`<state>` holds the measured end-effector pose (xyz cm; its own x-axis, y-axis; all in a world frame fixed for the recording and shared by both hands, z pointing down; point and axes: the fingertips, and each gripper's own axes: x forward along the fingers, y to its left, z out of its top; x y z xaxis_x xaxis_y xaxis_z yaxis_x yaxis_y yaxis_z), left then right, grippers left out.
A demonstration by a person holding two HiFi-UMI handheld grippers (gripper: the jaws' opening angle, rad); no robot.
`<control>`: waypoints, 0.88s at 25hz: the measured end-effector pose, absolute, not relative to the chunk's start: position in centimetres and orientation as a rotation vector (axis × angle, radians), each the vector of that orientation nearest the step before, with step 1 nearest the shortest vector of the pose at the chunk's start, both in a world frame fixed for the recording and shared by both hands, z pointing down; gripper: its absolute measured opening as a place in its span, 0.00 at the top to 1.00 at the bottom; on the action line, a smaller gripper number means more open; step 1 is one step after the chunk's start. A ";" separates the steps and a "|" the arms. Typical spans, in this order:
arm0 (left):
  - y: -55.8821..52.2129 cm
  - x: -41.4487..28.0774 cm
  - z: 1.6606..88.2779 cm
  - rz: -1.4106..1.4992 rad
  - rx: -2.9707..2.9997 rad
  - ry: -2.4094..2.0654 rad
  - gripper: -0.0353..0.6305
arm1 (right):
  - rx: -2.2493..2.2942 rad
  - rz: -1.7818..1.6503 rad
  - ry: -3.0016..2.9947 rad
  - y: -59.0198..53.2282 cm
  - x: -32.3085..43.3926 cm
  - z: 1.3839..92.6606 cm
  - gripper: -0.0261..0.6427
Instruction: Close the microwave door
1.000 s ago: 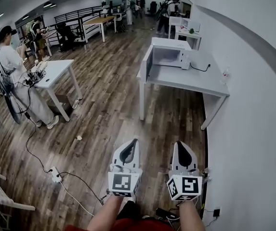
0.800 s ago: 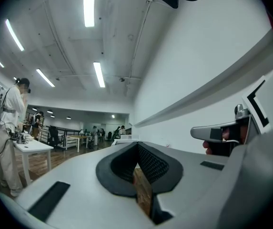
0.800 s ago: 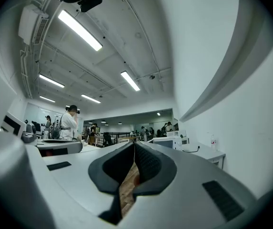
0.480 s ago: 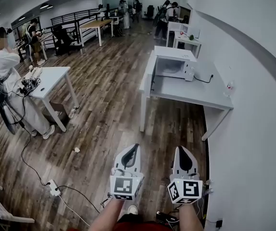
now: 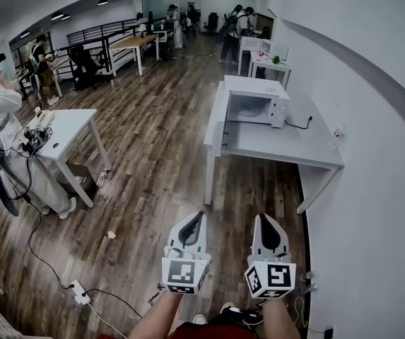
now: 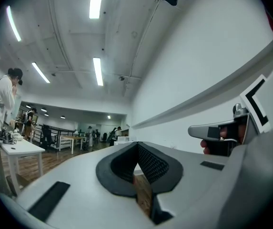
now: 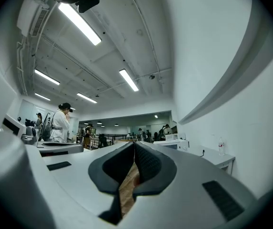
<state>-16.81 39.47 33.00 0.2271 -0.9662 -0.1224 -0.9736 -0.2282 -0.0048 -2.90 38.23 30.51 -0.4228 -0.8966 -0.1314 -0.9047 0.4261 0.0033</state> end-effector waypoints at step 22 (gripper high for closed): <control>16.5 -14.8 34.4 0.091 -2.351 1.959 0.91 | -1.558 0.105 2.592 15.2 -1.4 33.0 0.92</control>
<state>-14.79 16.49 34.37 0.1808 -0.9787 -0.0971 -0.9835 -0.1794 -0.0234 -1.39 15.20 32.96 -0.4648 -0.8751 -0.1346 -0.8832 0.4691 -0.0001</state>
